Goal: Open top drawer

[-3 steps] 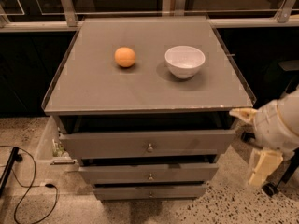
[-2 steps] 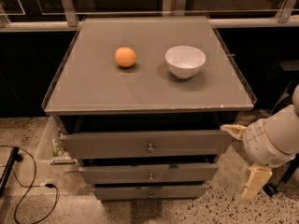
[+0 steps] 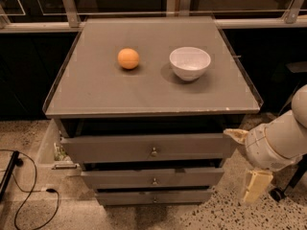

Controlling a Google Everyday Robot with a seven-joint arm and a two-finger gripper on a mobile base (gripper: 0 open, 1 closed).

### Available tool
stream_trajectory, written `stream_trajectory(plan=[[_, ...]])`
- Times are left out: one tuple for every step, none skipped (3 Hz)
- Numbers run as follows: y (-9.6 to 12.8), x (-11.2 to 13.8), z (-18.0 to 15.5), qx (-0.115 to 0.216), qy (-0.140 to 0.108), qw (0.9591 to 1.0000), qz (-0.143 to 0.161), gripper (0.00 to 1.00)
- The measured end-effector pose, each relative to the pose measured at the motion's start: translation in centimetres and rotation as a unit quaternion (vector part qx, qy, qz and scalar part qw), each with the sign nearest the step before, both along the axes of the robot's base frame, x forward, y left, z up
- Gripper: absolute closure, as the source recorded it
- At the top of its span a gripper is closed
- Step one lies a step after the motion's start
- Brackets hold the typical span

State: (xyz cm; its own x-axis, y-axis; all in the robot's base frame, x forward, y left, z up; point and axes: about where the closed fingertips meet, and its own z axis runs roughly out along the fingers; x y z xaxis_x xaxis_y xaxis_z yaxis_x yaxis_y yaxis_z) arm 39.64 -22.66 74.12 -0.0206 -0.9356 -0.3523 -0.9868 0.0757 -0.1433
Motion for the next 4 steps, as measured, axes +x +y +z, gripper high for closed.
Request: stream_trajectory(plan=[[0.0, 2.1, -2.4, 0.005, -0.008, 0.9999, 0.011, 0.0], [-0.3, 4.0, -4.4, 0.009, -0.019, 0.9996, 0.018, 0.0], [-0.3, 5.6, -6.2, 0.012, -0.025, 0.9994, 0.02, 0.0], [0.2, 7.5, -7.7, 0.02, -0.039, 0.9987, 0.027, 0.0]])
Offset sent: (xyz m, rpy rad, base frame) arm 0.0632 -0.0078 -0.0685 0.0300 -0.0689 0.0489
